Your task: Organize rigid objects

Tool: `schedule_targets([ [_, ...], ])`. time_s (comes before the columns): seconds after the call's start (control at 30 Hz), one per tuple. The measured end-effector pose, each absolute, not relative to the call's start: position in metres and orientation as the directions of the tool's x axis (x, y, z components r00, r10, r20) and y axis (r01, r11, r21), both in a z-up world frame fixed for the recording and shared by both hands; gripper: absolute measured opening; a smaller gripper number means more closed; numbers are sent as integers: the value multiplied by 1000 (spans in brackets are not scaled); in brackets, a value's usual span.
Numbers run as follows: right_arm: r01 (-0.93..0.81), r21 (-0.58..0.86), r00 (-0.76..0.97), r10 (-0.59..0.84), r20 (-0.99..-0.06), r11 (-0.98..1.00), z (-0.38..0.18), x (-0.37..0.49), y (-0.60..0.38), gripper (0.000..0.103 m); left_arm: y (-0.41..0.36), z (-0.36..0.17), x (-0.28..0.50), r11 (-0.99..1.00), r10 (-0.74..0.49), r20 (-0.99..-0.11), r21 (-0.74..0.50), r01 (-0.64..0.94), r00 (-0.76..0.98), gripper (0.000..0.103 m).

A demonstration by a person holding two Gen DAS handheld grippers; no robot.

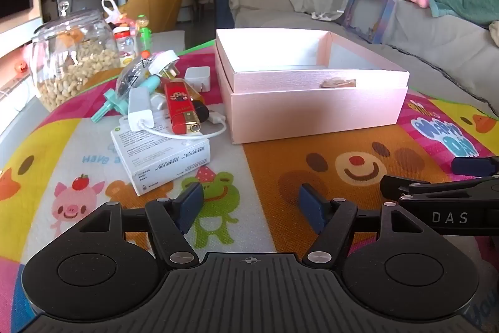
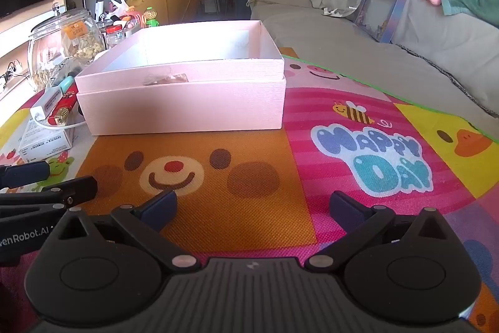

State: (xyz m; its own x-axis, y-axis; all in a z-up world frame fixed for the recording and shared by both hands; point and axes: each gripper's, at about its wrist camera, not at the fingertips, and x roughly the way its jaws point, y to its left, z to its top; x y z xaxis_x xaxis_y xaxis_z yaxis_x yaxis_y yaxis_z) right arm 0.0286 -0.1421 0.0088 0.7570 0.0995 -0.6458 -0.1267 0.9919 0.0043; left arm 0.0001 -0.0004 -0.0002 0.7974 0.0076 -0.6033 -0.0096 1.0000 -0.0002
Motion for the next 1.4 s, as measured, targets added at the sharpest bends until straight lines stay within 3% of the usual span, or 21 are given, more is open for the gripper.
schedule_targets([
  [1.4, -127, 4, 755, 99, -649, 992, 9, 29, -143, 103, 0, 1, 1, 1000, 2, -603, -10, -10, 798, 73],
])
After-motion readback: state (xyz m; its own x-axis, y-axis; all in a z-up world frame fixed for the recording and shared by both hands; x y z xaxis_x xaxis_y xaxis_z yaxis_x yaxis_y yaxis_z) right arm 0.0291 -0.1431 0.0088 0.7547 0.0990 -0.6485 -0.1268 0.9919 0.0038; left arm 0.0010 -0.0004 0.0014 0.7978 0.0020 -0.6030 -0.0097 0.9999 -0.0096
